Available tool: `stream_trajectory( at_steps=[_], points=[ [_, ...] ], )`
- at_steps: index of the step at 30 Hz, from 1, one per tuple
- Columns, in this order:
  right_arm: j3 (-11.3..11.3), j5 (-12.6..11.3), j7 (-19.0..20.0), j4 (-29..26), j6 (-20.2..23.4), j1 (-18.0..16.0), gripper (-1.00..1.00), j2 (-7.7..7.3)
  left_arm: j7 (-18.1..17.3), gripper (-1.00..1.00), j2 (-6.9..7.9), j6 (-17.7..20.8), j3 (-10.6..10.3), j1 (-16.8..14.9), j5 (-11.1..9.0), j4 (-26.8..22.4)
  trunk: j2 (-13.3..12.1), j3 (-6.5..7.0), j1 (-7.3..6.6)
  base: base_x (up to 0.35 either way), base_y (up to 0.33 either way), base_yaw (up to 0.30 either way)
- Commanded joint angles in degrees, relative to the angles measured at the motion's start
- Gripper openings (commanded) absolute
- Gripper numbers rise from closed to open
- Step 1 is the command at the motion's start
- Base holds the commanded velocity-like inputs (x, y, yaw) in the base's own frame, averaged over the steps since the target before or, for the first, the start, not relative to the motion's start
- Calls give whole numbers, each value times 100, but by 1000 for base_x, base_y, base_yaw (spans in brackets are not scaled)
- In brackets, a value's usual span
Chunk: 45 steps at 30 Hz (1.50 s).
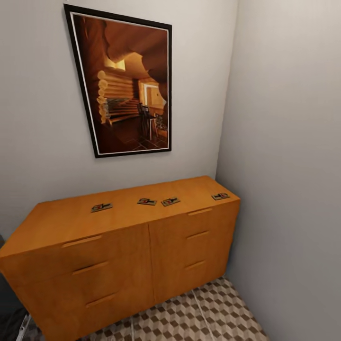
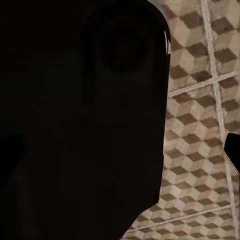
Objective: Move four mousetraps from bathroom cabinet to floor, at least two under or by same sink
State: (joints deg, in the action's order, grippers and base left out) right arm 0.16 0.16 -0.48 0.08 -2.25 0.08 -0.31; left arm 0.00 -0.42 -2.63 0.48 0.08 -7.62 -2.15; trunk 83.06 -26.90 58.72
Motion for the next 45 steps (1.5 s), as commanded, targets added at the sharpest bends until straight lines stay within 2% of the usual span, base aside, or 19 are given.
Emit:
stream_trajectory(
  at_steps=[1, 19, 28, 45],
  points=[
    [2, 2, -5, 1, -21, 1, 100, -1, 0, 100, -2, -9, 0, 1, -47, -4, 2, -3, 0, 21, 0, 264],
    [2, 2, -4, 1, -21, 1, 100, 3, 0, 100, -2, -10, -4, 1, -47, -4, 2, -3, 0, 5, 0, 246],
    [2, 1, 1, 1, -21, 1, 100, -4, 0, 100, 4, -8, -5, 1, -47, -4, 2, -3, 0, 108, -72, 57],
    [2, 2, 4, 1, -18, 1, 100, -4, 0, 100, 6, -10, -4, 1, -47, -4, 2, -3, 0, 231, -174, 4]
  ],
)
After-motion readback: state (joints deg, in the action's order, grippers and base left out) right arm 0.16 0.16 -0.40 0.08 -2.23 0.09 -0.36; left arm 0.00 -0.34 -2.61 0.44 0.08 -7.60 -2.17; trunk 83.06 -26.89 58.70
